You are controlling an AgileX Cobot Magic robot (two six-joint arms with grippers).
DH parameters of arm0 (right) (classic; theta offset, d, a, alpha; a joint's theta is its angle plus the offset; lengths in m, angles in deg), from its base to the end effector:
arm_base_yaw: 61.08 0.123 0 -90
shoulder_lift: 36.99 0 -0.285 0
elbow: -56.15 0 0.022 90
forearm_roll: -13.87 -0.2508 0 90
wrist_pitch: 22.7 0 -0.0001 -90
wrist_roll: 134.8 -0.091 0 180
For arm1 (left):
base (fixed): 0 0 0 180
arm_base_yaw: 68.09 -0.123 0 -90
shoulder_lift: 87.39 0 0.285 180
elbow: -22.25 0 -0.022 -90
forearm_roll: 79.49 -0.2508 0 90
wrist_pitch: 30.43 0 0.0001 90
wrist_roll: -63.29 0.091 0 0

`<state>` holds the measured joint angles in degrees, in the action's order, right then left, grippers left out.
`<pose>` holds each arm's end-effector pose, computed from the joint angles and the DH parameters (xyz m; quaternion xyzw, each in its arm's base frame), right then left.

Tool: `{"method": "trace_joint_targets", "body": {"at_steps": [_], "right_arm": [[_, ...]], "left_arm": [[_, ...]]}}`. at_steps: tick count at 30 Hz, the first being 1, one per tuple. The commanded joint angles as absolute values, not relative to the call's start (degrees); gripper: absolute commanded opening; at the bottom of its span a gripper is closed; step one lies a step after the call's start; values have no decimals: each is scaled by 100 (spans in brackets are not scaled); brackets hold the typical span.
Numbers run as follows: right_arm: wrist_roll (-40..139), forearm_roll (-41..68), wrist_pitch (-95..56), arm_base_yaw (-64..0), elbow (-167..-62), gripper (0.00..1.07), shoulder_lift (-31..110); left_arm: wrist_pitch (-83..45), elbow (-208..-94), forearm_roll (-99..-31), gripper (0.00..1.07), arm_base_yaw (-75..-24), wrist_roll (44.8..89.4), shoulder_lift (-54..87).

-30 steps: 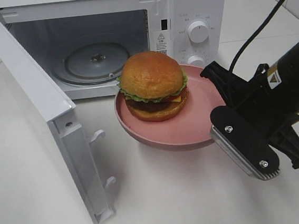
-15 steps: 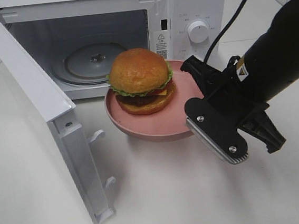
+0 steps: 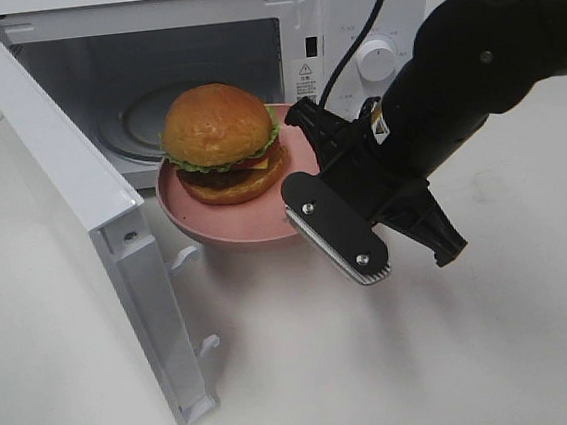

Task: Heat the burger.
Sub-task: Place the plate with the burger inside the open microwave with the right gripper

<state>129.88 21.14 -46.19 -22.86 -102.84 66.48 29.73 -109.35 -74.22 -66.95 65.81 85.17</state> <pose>0.2652 0.2030 0.1994 -0.8660 0.4155 -0.1457 0.2371 -0.0060 -0.0071 0.2792 0.0288 0.8467 -0.0396 0.5299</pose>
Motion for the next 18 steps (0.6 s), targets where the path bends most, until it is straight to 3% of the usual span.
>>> {"method": "trace_joint_targets", "body": {"at_steps": [1,18], "right_arm": [[12913,2131,-4281,-2269,-10524,0,6711],[12873,2126,-4551,-2269,-11418,0,7421]], "left_arm": [[2893,-10918,-7399,91,-6666,6575,8626],[2893,-10918,-7399,91,-6666,6575,8626]]}}
